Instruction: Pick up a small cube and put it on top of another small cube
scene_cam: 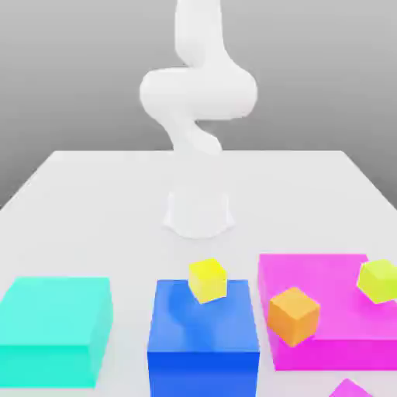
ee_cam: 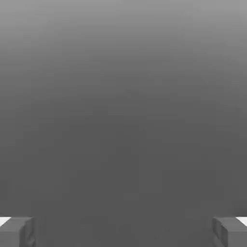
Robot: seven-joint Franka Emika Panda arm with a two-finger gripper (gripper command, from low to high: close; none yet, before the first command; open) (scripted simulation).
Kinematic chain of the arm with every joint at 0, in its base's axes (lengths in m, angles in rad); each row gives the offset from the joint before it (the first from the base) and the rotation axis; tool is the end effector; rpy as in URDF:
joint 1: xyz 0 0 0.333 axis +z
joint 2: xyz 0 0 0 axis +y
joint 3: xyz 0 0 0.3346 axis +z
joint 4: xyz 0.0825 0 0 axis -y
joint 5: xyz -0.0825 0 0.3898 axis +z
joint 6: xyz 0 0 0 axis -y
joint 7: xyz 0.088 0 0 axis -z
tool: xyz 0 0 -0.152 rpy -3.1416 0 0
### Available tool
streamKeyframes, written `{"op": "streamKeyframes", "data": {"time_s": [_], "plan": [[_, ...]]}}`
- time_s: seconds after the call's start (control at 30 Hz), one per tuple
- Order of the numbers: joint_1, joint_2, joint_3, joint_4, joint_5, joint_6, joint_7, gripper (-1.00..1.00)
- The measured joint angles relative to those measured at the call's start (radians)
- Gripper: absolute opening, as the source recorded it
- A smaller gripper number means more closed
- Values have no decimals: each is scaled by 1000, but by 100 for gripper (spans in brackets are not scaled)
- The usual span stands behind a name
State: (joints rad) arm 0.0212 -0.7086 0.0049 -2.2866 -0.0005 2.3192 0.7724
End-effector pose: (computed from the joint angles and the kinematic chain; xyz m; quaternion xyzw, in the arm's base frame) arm 0.4027 0.0111 0.6677 -0.8680 0.3397 -0.3344 0.1390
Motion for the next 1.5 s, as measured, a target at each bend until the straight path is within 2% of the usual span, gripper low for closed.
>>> {"op": "streamKeyframes", "data": {"time_s": [0.57,1.0,1.17,1.2,1.4,1.5], "plan": [[123,622,63,92,-13,131,-181,0],[209,1096,111,161,-82,228,-277,0],[240,1278,92,196,-111,337,-275,0],[242,1297,89,200,-114,351,-273,-100],[243,1307,87,202,-114,358,-273,-100],[236,1238,98,188,-102,304,-281,-100]]}}
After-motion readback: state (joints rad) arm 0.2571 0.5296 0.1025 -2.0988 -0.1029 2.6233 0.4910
